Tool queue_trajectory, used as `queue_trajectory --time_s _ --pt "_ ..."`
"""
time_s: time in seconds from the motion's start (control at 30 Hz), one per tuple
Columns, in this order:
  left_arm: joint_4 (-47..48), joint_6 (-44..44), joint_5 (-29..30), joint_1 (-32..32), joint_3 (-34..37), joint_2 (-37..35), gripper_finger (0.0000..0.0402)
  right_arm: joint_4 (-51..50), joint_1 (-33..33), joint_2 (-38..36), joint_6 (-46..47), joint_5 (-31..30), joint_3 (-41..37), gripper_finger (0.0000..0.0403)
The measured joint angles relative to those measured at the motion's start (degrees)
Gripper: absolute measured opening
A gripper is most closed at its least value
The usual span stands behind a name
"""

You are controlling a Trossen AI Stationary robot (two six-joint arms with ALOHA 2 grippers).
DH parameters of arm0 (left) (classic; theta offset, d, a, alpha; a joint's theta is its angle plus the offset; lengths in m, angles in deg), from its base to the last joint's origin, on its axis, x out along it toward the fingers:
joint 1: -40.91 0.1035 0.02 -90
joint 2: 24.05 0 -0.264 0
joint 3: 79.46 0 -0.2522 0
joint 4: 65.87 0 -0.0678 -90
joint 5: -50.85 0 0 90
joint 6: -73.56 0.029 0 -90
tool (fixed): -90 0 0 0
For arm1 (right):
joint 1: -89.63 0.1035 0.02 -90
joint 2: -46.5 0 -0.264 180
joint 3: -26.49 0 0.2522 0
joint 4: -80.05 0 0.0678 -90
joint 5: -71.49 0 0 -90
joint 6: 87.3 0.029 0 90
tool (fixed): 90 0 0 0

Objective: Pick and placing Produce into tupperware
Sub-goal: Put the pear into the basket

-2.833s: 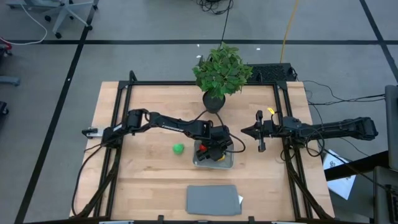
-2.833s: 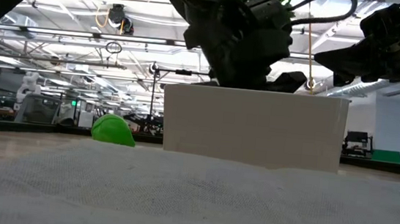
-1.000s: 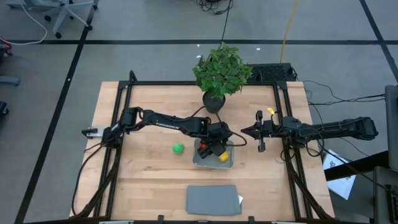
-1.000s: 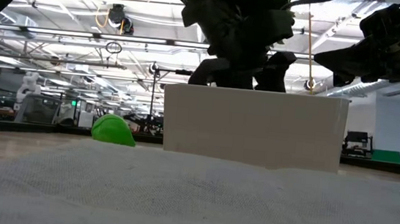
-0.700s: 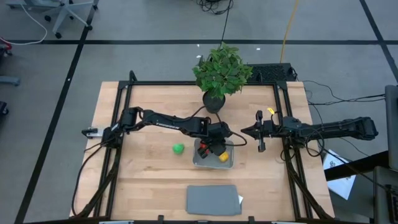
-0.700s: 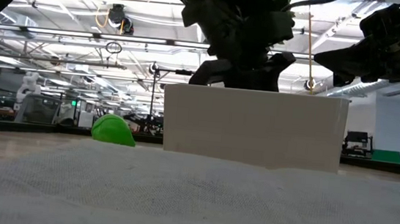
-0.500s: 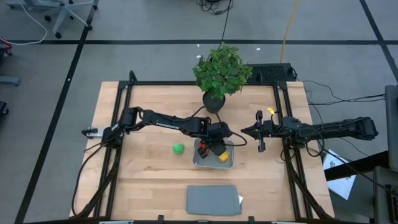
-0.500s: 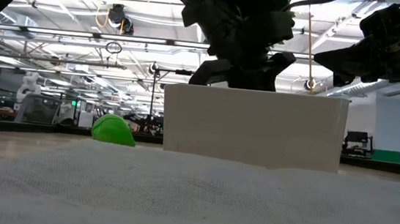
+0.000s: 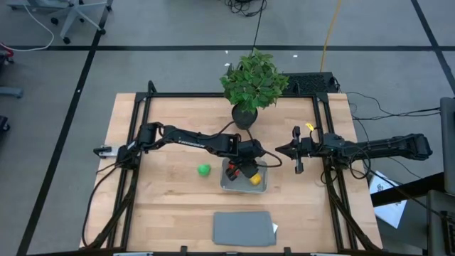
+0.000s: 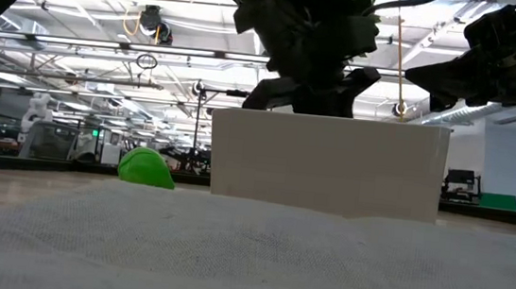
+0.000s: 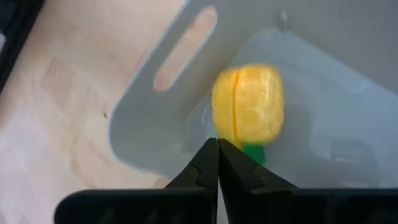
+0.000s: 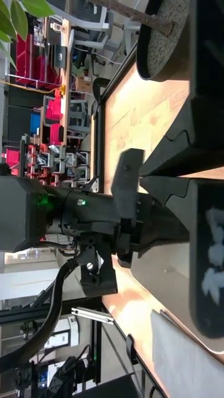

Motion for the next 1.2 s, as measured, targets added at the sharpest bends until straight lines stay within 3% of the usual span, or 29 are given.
queue_trajectory --time_s 0.23,0.73,1.2 --pt "2.4 -3.5 10.6 -1.1 0.0 -4.8 0.0003 -0.2 0.0 0.0 0.1 0.0 0.0 0.0" --pt "13.6 -9.5 14.5 -1.3 0.0 -22.7 0.0001 0.0 0.0 0.4 0.0 0.0 0.0 0.0" --pt "18.6 -16.9 18.1 -1.1 0.0 -32.2 0.0 0.6 0.0 0.8 0.0 0.0 0.0 0.0"
